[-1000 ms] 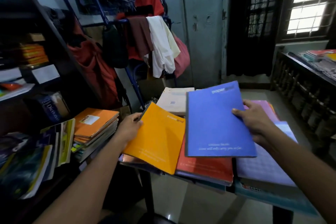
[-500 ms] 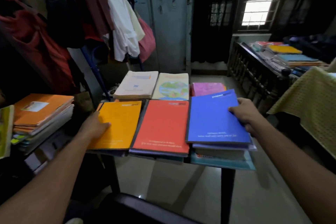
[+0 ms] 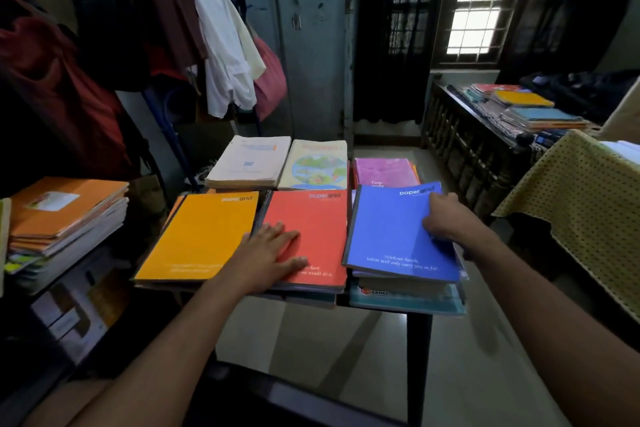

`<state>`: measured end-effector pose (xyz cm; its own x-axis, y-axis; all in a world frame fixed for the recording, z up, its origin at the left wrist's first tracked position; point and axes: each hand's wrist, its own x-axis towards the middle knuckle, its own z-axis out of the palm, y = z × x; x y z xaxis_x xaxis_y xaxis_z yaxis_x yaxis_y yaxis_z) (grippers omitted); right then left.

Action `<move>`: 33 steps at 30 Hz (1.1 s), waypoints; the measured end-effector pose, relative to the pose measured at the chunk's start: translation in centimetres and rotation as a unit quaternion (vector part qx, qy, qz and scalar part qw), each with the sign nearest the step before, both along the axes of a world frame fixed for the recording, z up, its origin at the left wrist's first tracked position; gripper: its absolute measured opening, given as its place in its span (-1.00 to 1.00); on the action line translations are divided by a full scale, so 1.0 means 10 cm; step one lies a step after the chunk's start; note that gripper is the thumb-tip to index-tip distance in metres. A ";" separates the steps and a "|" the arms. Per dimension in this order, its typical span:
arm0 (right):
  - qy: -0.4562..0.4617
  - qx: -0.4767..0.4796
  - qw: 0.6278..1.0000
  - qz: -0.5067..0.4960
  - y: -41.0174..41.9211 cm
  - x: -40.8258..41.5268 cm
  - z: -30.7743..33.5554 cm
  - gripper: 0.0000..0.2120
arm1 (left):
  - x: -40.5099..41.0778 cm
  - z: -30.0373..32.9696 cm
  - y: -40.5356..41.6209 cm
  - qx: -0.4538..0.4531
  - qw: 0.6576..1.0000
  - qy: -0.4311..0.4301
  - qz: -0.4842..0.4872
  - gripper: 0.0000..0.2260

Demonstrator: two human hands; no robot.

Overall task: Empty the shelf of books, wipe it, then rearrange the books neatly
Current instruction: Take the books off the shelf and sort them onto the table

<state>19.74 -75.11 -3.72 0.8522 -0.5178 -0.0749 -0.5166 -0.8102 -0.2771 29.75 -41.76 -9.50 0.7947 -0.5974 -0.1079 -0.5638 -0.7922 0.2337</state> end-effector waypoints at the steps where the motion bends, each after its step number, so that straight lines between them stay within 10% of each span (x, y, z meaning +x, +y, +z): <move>1: 0.011 -0.021 1.000 0.005 0.00 0.00 -0.01 -0.71 | 0.00 -0.02 0.00 -0.002 1.000 -0.003 -0.001 -0.15; 8: -0.017 -0.129 0.987 0.096 0.17 0.09 -0.25 -0.43 | 0.05 -0.10 0.05 -0.002 0.999 -0.025 -0.030 0.13; 22: -0.025 -0.042 0.961 0.274 0.88 0.28 -0.13 -0.47 | -0.01 0.07 0.18 -0.106 0.993 -0.045 0.013 -0.08; 33: -0.153 0.135 0.777 0.596 4.21 0.87 0.25 -0.62 | -0.53 0.46 3.09 -0.343 0.819 -0.237 0.395 -0.66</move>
<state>28.46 -32.97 -1.25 0.7143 0.6513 0.2563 0.6784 -0.5541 -0.4825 24.48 -10.84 -4.94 0.8183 0.3316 0.4696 -0.0948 -0.7279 0.6791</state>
